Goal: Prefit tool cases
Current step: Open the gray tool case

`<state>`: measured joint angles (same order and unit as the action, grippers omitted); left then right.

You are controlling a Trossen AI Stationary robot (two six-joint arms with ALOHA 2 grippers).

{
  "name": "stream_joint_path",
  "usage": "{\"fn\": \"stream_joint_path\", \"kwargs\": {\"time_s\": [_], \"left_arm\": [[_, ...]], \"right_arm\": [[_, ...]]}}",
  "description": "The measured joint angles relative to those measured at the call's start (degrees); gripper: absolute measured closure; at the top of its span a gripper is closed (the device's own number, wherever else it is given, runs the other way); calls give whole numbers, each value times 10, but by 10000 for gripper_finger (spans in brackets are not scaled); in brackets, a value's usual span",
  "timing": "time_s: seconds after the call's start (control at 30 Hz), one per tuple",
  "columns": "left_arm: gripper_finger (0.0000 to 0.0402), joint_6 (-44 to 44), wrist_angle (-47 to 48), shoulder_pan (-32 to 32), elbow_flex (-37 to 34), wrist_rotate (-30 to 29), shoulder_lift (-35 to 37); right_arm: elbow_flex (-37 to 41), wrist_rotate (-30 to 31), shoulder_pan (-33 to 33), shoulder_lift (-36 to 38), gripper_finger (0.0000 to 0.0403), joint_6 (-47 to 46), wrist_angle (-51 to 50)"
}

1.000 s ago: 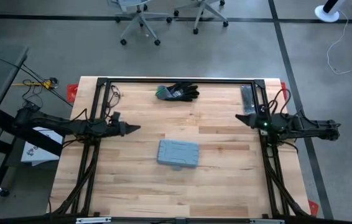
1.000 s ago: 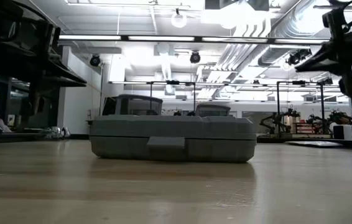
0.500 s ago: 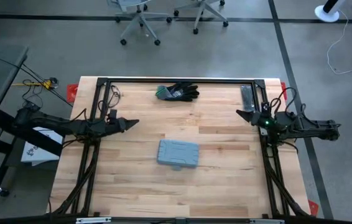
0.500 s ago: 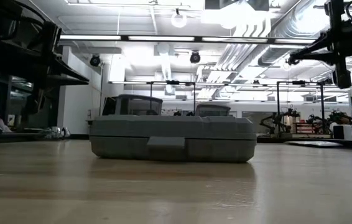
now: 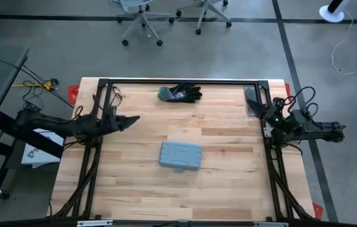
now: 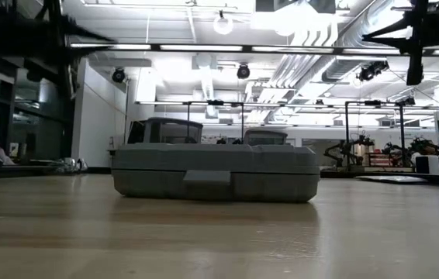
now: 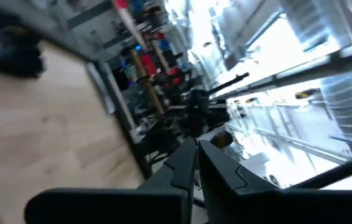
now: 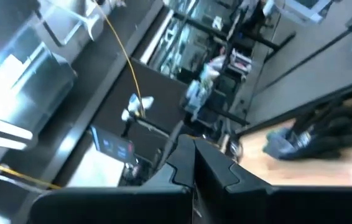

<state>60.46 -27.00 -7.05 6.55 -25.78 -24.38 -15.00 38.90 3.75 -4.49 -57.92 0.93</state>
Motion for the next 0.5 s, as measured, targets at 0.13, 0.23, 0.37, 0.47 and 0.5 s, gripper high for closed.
{"fn": "stream_joint_path", "kwargs": {"time_s": [0.13, 0.23, 0.37, 0.47, 0.5], "left_arm": [[387, -58, 1, 1, 46, -5, -9], [387, -90, 2, 9, 81, 1, -19], [387, -130, 2, 24, 130, 25, -39], [387, -154, 20, 36, 173, 51, -62], [387, -160, 35, 40, 189, 61, -71]], "right_arm": [[0, 5, 0, 0, 402, -11, 28], [0, 5, 0, 0, 402, 11, 55], [0, -26, 0, 0, 402, 81, 117], [0, -51, 0, 0, 402, 131, 182], [0, -54, 0, 0, 402, 142, 201]]}}
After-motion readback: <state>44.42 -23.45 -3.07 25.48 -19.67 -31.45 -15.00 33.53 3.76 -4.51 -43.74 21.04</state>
